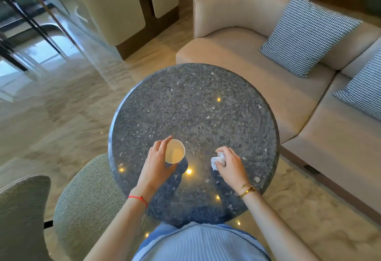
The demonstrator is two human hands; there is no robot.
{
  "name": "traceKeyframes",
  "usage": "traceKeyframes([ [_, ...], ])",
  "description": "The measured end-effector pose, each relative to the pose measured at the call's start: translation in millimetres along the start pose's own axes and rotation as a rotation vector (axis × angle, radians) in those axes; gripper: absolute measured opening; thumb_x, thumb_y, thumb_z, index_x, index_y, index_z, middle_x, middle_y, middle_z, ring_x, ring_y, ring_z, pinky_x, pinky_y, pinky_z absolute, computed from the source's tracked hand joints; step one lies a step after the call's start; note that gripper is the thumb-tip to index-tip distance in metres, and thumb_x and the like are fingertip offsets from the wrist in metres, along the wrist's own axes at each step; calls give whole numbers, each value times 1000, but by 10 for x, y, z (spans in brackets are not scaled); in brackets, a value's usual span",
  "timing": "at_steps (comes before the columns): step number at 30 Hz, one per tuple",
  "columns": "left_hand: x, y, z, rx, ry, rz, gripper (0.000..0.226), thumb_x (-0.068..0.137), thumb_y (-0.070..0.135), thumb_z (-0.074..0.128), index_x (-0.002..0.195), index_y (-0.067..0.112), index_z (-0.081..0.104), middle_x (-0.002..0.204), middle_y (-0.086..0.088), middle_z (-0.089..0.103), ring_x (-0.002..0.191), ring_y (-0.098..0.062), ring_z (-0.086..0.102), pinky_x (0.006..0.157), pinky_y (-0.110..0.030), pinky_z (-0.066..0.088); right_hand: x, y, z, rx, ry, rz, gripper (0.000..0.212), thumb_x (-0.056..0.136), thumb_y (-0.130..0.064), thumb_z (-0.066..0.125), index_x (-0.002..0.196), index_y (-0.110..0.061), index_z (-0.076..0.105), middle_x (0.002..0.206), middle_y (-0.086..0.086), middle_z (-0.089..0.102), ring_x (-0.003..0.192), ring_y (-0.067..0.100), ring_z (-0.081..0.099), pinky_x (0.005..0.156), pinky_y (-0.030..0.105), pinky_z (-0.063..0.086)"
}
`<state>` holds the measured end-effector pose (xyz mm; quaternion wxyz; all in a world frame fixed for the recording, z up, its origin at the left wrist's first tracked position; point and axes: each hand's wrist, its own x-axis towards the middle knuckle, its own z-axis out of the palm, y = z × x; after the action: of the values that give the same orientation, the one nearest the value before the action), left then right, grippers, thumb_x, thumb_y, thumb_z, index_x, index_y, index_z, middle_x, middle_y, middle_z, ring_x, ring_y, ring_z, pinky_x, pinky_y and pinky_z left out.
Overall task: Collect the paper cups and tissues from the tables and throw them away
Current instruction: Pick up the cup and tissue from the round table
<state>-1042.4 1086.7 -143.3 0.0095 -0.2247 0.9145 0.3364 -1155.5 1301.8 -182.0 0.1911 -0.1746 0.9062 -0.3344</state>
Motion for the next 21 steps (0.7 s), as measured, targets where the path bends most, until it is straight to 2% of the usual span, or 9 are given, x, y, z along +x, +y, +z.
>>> traceKeyframes([
  [5, -318, 65, 5, -85, 27, -12, 91, 76, 18, 79, 150, 20, 25, 143, -2, 42, 129, -22, 44, 103, -34, 38, -345, 125, -166, 28, 62, 8, 25, 84, -7, 64, 107, -12, 58, 111, 2, 62, 101, 18, 57, 83, 21, 42],
  [9, -484, 92, 13, -73, 64, 32, 85, 75, 19, 81, 145, 16, 34, 138, -2, 46, 126, -23, 46, 99, -29, 37, -538, 190, -248, 45, 98, 25, 26, 84, -8, 65, 109, -12, 57, 112, 5, 63, 104, 21, 58, 84, 25, 44],
  [13, -588, 131, -34, -48, 84, 89, 82, 74, 19, 81, 144, 17, 37, 135, -1, 48, 124, -23, 48, 95, -28, 39, -680, 162, -325, 54, 153, 22, 27, 84, -10, 66, 110, -11, 57, 111, 7, 63, 103, 22, 58, 82, 23, 43],
  [21, -718, 248, -157, -30, 49, 233, 81, 78, 21, 79, 146, 19, 35, 138, 1, 46, 124, -21, 47, 95, -26, 37, -1093, 29, -316, 63, 286, 23, 27, 83, -14, 69, 106, -14, 56, 105, -2, 63, 97, 17, 58, 78, 16, 39],
])
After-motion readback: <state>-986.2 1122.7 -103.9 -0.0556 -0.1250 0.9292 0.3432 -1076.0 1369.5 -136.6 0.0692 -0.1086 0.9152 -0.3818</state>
